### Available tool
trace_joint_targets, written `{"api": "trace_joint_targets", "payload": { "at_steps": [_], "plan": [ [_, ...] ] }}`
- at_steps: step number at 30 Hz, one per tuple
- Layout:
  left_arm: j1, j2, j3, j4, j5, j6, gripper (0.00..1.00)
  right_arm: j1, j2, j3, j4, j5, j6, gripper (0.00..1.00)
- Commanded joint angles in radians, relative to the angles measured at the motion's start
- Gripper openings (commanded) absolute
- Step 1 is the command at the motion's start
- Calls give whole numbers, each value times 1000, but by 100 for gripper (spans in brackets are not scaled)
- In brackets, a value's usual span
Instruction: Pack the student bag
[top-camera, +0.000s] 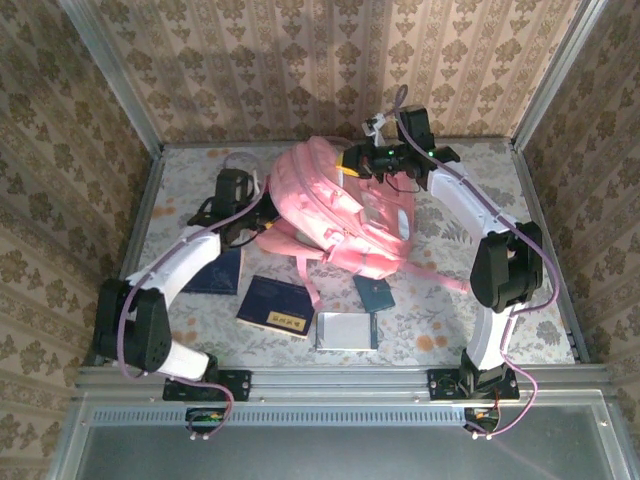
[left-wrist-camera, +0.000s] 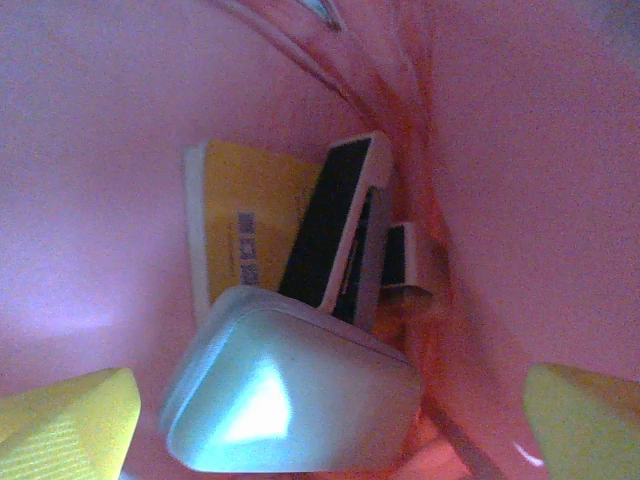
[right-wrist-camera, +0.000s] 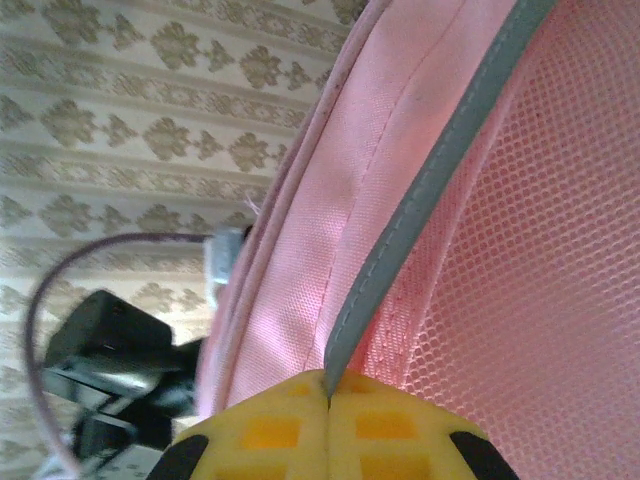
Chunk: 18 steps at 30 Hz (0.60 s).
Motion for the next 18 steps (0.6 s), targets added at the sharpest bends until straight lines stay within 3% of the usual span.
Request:
{"api": "trace_joint_targets", "payload": {
  "at_steps": [1,9,16,18],
  "plan": [
    [24,-52,44,-149,2,128,100,0,-20,87,-173,163,-186,0],
    [13,2,9,-89,89,105,100,50,35,224,-325,335,-312,0],
    [35,-106,11,-265,-136,161,100,77,101,391,-502,576,-464,0],
    [57,-120,5,-287,-150,164,100,85,113,414,-519,624,-482,0]
  ]
}}
